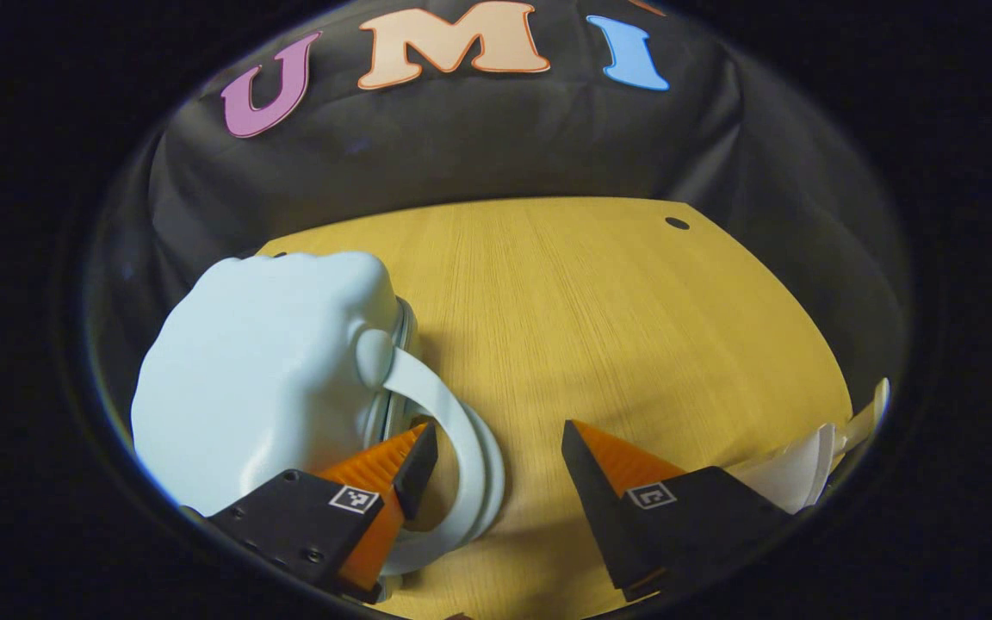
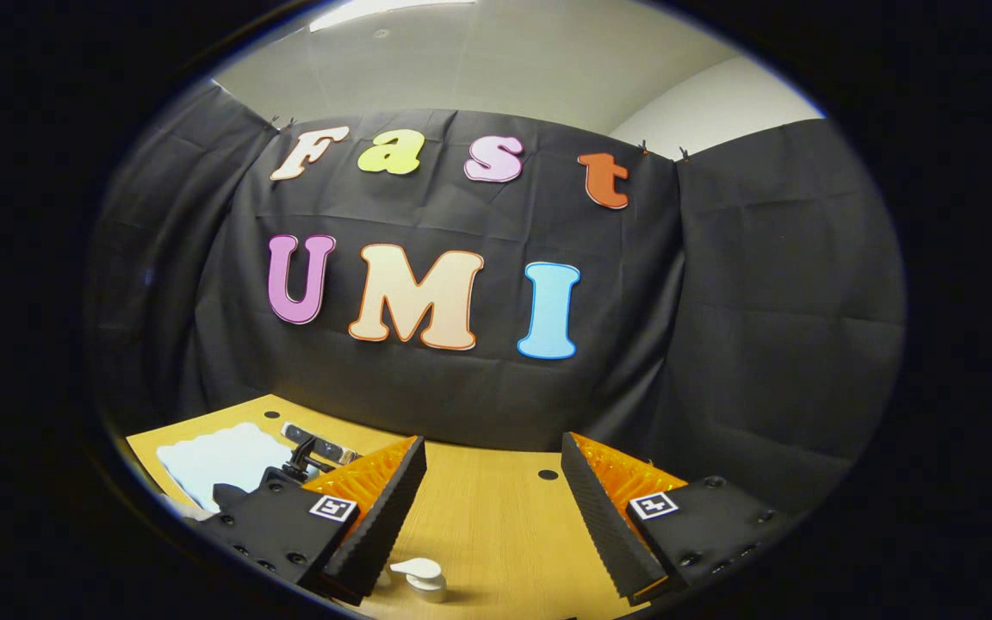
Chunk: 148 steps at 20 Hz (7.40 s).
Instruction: First open the suitcase, pack the skin care products into it, and then close the suitcase.
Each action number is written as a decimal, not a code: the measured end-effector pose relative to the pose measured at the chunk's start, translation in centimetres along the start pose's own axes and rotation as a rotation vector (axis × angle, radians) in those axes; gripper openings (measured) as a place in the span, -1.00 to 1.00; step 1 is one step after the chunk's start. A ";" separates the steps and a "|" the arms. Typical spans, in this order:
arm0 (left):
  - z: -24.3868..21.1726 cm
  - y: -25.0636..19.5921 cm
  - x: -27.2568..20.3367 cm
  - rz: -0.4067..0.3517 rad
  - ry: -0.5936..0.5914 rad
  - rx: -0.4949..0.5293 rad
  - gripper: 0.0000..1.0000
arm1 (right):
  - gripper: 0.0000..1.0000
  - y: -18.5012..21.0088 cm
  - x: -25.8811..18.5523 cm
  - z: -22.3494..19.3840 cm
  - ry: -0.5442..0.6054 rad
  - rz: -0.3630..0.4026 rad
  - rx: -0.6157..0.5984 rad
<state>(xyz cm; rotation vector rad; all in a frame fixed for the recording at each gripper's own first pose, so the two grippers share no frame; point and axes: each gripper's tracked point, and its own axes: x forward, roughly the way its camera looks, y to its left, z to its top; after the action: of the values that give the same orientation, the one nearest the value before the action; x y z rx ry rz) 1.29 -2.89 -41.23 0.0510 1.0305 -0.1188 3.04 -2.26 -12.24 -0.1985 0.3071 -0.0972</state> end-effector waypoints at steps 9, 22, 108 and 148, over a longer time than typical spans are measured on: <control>0.3 1.2 -0.5 -0.019 0.033 -0.073 -0.79 | 0.97 0.1 -0.3 0.3 -0.022 0.007 0.001; 5.1 1.6 -6.6 -0.018 -0.072 -0.005 -1.00 | 0.98 0.8 -1.2 1.5 -0.082 0.044 0.056; 15.9 39.6 -24.2 0.449 -0.661 -0.196 0.92 | 0.96 12.6 2.2 3.2 -0.118 0.137 0.043; 3.1 -7.2 -9.9 -0.220 -0.311 -0.056 0.92 | 0.97 -6.2 -2.8 -1.8 -0.063 0.115 0.023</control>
<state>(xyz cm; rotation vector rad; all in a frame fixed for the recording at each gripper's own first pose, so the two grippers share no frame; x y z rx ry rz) -1.99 -9.58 -31.03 -0.1289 0.7258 -0.2888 -0.55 -8.27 -11.86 -0.1599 0.2543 0.0194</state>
